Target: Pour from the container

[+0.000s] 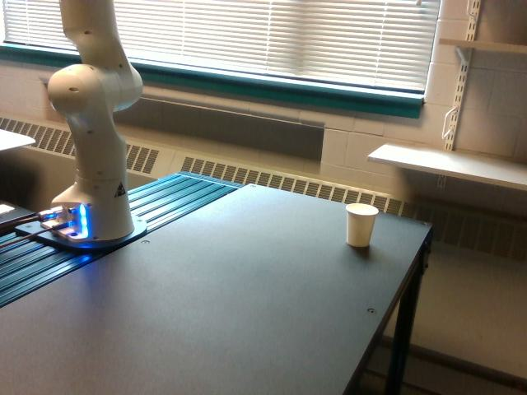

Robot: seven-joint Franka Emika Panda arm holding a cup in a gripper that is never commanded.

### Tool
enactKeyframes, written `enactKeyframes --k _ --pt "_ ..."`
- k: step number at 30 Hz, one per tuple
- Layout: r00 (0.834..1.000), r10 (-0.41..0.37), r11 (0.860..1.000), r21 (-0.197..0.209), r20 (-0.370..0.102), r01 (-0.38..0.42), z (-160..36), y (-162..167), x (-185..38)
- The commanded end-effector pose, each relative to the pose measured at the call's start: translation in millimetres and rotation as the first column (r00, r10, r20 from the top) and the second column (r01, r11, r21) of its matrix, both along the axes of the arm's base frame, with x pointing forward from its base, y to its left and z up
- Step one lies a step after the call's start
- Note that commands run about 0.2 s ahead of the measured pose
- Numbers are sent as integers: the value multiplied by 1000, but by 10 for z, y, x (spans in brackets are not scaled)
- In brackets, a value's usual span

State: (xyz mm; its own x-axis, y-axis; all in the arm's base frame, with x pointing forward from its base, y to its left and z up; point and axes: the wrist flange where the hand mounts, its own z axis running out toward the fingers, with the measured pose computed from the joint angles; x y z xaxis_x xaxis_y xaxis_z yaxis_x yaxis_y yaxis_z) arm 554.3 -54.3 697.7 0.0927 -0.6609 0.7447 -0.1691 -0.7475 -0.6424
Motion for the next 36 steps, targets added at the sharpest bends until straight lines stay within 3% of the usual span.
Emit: enactKeyframes --k 1,5,9,12,14,17,20,24,32,36 --pt "998 -13 1000 10 -55 14 207 -85 -82" --pt "991 -36 999 5 -130 37 153 -172 -63" --pt "976 -18 999 44 -217 28 -18 -179 -46" --pt "961 -9 998 51 -275 25 -113 -173 -46" --pt "941 30 993 116 -338 10 -348 -37 -9" --pt "905 75 986 165 -418 -5 -635 87 -5" --pt "859 132 976 216 -495 -26 -944 263 -17" --pt "781 203 967 248 -590 -64 -1309 607 -41" --pt "585 329 941 310 -741 -137 -1970 1262 -156" --pt "544 364 928 345 -756 -142 -2191 1478 -258"
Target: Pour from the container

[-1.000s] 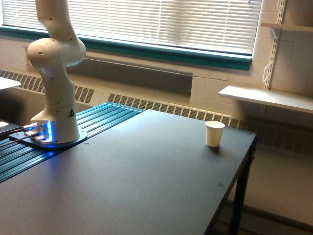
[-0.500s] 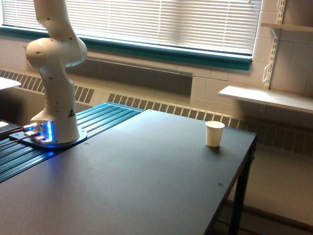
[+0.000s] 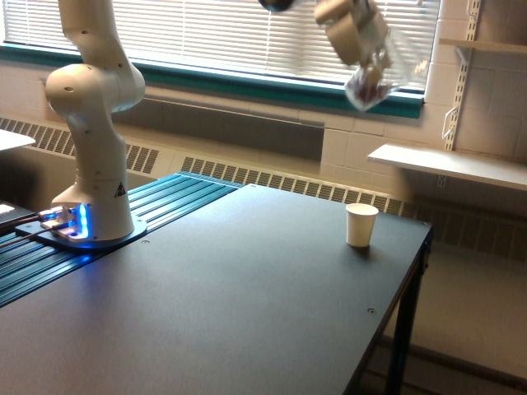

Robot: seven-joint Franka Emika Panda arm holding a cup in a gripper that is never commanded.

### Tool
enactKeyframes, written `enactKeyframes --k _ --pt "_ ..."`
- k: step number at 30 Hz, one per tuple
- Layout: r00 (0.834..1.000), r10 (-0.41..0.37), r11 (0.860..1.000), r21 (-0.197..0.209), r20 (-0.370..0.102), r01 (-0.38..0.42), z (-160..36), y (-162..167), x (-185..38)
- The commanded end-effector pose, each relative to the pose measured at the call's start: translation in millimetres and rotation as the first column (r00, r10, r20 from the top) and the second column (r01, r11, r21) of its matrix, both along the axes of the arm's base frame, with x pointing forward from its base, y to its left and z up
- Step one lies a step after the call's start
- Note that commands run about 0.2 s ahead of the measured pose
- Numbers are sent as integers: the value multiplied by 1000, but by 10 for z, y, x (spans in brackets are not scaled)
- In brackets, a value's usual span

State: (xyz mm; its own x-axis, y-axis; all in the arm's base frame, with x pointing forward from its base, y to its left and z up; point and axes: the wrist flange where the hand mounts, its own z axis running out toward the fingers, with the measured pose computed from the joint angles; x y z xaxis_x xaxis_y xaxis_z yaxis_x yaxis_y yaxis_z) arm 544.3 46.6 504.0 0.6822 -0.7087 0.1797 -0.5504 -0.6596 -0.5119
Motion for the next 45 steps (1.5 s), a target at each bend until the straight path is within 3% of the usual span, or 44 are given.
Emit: enactKeyframes --k 1,5,13,17,18,34,39,42,45 --pt "991 109 994 30 -82 -107 -305 529 -192" --pt "980 148 989 46 -134 -143 -502 768 -333" --pt "943 239 971 85 -233 -225 -904 1150 -535" --pt "936 250 968 90 -249 -235 -984 1207 -532" --pt "915 278 960 116 -294 -254 -1157 1335 -592" --pt "830 339 939 210 -443 -271 -1832 1726 -631" --pt "811 336 940 226 -479 -256 -1964 1788 -633" --pt "789 343 938 230 -510 -259 -2063 1847 -634" --pt "777 343 939 222 -527 -264 -2134 1890 -629"
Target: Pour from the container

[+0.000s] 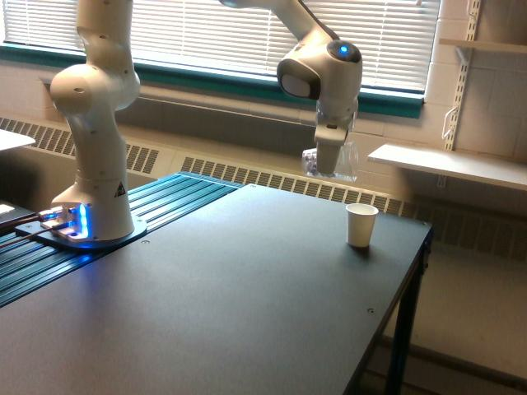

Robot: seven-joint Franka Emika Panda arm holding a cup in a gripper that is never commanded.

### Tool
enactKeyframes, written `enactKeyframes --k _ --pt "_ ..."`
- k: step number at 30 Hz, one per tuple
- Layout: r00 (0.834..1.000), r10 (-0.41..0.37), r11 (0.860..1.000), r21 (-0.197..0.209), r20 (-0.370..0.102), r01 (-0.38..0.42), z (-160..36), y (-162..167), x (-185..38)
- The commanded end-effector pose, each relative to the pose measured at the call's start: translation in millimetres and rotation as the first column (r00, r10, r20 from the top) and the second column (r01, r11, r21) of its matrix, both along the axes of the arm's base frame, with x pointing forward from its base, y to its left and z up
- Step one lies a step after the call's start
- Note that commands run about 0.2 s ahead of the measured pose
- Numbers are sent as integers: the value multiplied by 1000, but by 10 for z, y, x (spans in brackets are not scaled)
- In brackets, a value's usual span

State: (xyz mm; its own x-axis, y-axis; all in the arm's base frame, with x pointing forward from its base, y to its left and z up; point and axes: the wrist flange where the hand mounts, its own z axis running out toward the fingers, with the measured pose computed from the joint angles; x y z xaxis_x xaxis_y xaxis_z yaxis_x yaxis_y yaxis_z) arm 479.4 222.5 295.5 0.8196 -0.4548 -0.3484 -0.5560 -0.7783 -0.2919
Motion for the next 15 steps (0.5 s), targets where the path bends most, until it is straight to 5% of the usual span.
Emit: enactKeyframes --k 1,15 --pt "999 18 1000 1 -40 -18 -99 133 18" --pt "987 -22 999 24 -161 26 -382 109 22"
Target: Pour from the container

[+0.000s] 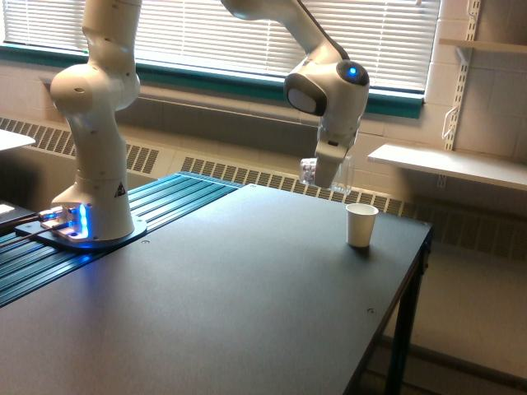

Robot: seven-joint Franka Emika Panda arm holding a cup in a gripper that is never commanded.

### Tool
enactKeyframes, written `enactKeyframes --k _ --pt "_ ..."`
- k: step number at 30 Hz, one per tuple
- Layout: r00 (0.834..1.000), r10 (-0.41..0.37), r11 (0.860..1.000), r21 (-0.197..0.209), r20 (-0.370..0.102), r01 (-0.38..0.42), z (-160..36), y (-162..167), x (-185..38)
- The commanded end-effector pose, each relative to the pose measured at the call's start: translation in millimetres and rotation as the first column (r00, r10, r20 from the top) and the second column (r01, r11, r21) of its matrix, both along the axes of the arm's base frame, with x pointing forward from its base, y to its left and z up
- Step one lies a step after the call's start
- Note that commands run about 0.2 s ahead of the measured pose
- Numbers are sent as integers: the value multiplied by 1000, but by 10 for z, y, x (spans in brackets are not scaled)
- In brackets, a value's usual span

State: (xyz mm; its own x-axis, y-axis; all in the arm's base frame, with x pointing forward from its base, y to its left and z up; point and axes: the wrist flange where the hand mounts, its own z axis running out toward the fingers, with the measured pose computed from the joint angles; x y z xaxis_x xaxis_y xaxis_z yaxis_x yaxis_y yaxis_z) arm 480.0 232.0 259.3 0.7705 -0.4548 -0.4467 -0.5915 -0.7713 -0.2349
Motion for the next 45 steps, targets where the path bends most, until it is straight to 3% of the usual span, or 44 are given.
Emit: enactKeyframes --k 1,5,33,45 --pt "999 -11 1000 3 -47 12 -9 26 27" --pt "997 -49 999 -6 -65 49 -22 -24 38" --pt "979 -122 985 99 -161 139 47 -29 -10" --pt "966 -206 973 77 -154 219 192 -365 83"
